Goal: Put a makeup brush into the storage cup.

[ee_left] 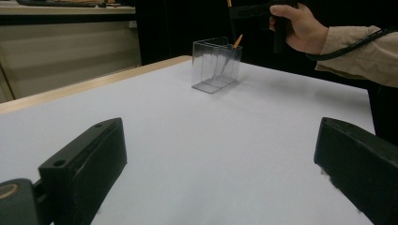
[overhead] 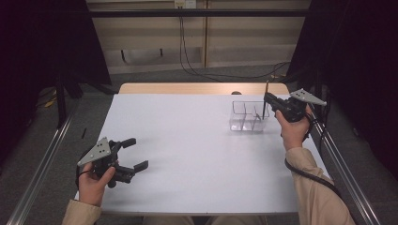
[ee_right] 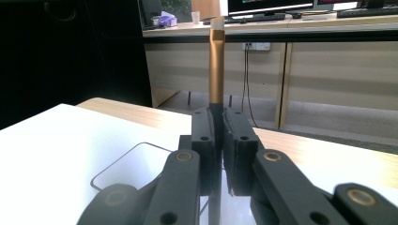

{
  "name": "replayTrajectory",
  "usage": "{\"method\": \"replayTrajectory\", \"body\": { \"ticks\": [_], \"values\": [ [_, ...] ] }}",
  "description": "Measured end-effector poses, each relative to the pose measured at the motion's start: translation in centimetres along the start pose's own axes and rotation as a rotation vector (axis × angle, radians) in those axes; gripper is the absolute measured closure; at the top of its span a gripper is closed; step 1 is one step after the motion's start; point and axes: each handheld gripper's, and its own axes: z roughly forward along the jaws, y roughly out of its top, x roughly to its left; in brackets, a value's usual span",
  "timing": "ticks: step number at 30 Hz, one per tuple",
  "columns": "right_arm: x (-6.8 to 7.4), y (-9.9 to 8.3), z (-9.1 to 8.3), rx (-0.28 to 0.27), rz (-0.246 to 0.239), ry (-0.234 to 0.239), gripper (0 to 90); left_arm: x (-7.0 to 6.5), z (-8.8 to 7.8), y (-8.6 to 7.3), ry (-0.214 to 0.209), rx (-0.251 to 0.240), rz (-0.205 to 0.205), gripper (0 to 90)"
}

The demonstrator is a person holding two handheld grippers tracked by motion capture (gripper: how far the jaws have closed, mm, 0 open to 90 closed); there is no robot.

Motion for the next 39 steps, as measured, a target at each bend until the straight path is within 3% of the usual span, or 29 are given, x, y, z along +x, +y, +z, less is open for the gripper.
{"method": "replayTrajectory", "body": {
  "ticks": [39],
  "values": [
    [0.39, -0.76, -0.87, 0.020, -0.021, 0.005, 84.2, -0.01, -0.07, 0.04, 0.006, 0.008, 0.008, 2.7]
  ]
}}
